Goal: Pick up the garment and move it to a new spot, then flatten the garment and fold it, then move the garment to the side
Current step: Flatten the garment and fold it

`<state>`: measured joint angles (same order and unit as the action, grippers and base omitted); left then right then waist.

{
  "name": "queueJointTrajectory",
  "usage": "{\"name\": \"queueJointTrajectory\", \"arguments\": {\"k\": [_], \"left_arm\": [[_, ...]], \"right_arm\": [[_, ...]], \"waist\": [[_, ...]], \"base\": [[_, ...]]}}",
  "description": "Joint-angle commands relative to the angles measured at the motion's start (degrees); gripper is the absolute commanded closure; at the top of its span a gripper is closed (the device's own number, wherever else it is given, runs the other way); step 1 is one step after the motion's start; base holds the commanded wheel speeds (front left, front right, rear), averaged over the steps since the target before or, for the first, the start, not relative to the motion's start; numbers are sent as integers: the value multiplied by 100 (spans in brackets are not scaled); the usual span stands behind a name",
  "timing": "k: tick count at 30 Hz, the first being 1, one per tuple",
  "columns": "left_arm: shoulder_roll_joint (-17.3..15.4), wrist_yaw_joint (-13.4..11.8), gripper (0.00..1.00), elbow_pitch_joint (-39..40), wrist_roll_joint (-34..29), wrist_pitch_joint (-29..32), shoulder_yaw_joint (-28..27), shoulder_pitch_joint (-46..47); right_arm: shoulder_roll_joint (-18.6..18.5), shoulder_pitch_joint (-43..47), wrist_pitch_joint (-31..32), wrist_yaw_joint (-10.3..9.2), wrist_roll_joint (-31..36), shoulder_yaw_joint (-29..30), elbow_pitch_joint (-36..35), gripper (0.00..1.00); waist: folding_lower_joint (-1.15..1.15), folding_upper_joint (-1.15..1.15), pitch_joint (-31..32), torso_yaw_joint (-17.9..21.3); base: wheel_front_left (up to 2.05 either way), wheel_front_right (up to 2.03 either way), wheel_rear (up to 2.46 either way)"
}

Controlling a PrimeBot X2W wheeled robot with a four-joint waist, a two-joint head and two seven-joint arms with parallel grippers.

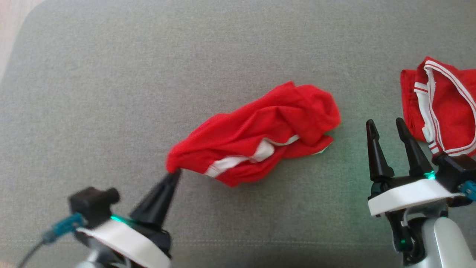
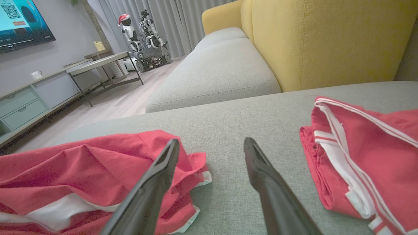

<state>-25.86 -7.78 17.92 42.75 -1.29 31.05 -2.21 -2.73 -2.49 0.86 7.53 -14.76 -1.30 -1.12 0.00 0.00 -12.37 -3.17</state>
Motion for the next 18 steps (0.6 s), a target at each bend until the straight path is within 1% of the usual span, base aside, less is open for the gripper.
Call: {"name": "queueJointTrajectory", "arguments": {"k": [1, 3, 7, 9, 12, 18], "left_arm": [[-245, -74, 100, 325, -74, 50, -366, 215], [-405, -126, 100, 404, -104, 138, -505, 299], [-523, -101, 100, 246, -117, 205, -660, 577], [-532, 3, 100, -174, -68, 234, -758, 948], [-422, 134, 100, -754, 80, 257, -803, 1299], [-211, 424, 100, -2275, 305, 279, -815, 1894]], "right_arm": [[-15, 0, 1, -4, -53, -95, -223, 0], [-15, -14, -5, -4, -78, -95, -231, 0], [-15, -41, -17, -4, -128, -109, -235, 0], [-15, -83, -20, -4, -154, -151, -224, 0], [-15, -124, -27, -4, -172, -186, -217, 0], [-15, -183, -55, -4, -229, -284, -178, 0]], "waist": [[0, 0, -6, 4], [0, 0, -28, 47], [0, 0, -85, 169], [0, 0, -156, 353], [0, 0, -236, 567], [0, 0, -385, 906]], "base": [[0, 0, 0], [0, 0, 0], [0, 0, 0], [0, 0, 0], [0, 0, 0], [0, 0, 0]]}}
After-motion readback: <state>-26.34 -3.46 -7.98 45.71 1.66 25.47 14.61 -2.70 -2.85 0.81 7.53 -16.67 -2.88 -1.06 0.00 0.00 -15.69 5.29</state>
